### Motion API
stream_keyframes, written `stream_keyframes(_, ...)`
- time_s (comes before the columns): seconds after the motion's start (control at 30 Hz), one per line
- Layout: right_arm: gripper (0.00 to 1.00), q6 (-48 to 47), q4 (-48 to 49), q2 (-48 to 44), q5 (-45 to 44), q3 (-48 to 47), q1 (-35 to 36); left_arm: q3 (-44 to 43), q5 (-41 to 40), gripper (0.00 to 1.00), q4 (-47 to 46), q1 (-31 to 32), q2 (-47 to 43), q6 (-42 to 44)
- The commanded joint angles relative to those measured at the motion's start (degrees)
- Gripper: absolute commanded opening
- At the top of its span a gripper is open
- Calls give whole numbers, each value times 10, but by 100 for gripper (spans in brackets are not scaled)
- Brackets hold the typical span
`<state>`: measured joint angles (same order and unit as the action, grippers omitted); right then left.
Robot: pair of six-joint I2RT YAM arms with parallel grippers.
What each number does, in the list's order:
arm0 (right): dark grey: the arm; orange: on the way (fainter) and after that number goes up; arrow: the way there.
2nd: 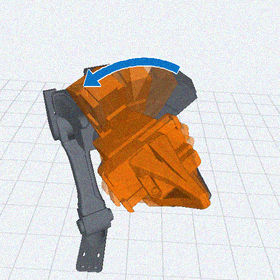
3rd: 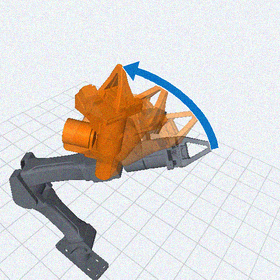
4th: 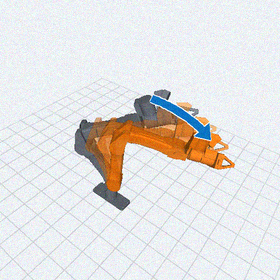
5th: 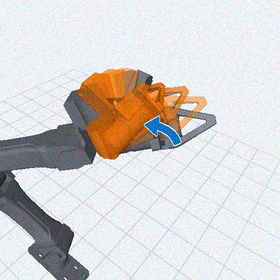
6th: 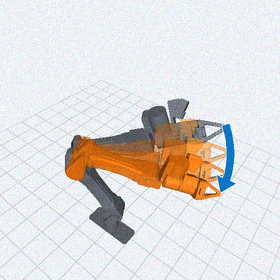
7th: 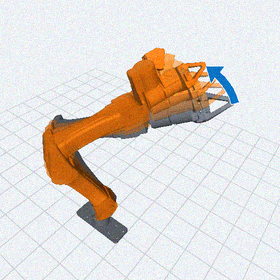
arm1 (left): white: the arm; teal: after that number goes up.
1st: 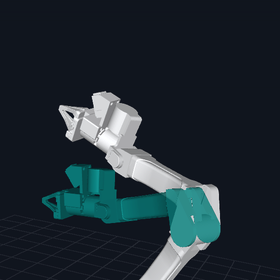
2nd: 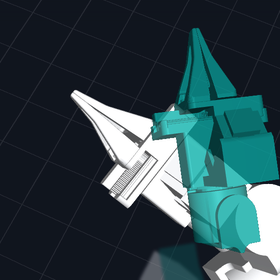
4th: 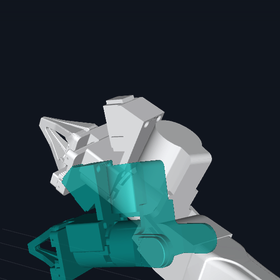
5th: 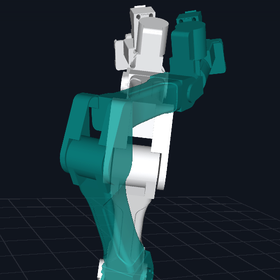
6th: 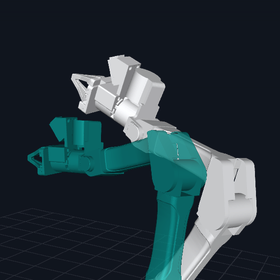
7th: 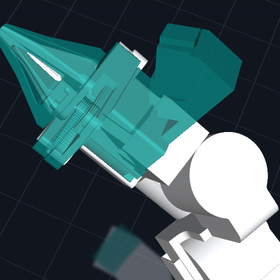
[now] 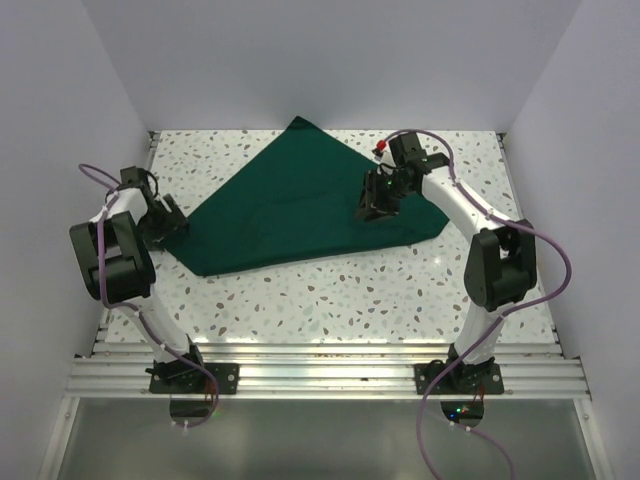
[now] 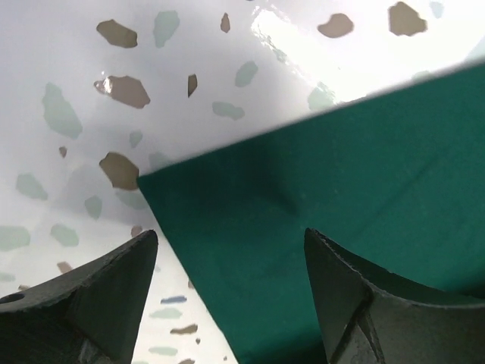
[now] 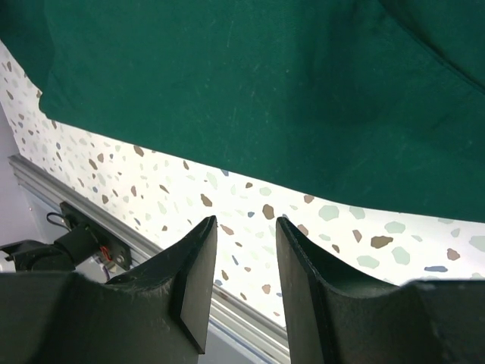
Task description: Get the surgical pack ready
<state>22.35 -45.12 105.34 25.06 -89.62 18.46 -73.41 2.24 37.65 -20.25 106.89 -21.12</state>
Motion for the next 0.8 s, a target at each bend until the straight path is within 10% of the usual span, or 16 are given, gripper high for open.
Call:
stream_keyframes(0.0,41,-11,1,-20,8,-4,4,-17,-9,82,-18,-5,22,14)
stream_keyframes(0.4,40,-12,3,-8,7,-6,4,-1,-80,85,-35,-5,41,23)
stream_keyframes(0.77,39,-13,-4,-9,5,0,3,-13,-25,66,-78,-4,82,52)
